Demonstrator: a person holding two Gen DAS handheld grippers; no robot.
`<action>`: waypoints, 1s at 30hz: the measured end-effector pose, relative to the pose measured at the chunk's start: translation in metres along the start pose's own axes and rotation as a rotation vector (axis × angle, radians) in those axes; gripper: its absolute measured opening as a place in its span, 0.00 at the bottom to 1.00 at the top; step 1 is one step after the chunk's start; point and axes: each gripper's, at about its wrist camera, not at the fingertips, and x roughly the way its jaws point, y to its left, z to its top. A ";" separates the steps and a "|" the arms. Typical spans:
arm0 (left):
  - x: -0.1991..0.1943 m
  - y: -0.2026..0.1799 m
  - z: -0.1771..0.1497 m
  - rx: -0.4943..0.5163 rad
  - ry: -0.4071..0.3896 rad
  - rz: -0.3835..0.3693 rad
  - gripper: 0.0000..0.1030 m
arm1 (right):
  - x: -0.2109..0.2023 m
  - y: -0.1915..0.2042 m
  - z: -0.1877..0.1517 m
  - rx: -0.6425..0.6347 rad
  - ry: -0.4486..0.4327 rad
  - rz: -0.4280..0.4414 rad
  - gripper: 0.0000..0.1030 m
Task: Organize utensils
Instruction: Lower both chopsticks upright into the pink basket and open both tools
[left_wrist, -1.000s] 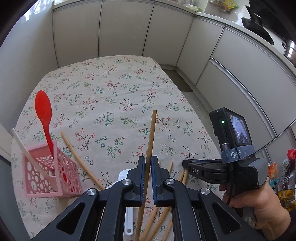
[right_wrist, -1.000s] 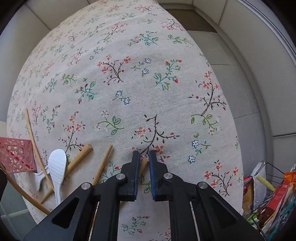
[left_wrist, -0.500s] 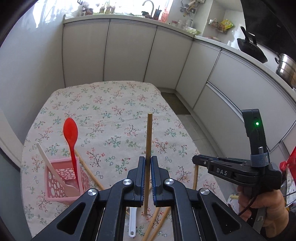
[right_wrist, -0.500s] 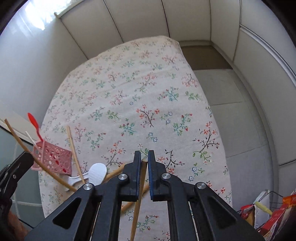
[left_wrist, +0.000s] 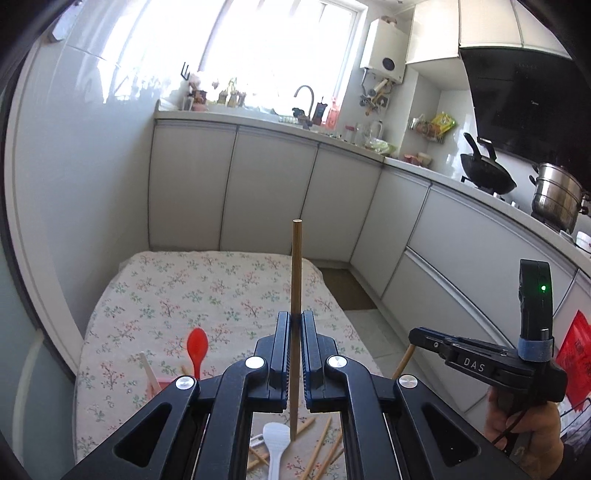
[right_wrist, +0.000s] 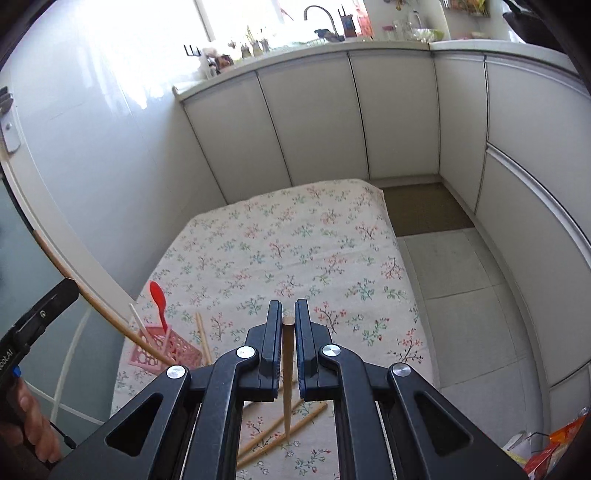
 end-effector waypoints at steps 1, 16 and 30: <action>-0.003 0.002 0.002 0.002 -0.013 0.010 0.05 | -0.003 0.003 0.003 -0.005 -0.015 0.006 0.07; -0.009 0.065 0.015 -0.018 -0.073 0.242 0.05 | -0.017 0.040 0.030 -0.027 -0.118 0.093 0.07; 0.057 0.100 -0.023 0.006 0.081 0.280 0.05 | -0.011 0.088 0.036 -0.069 -0.144 0.162 0.07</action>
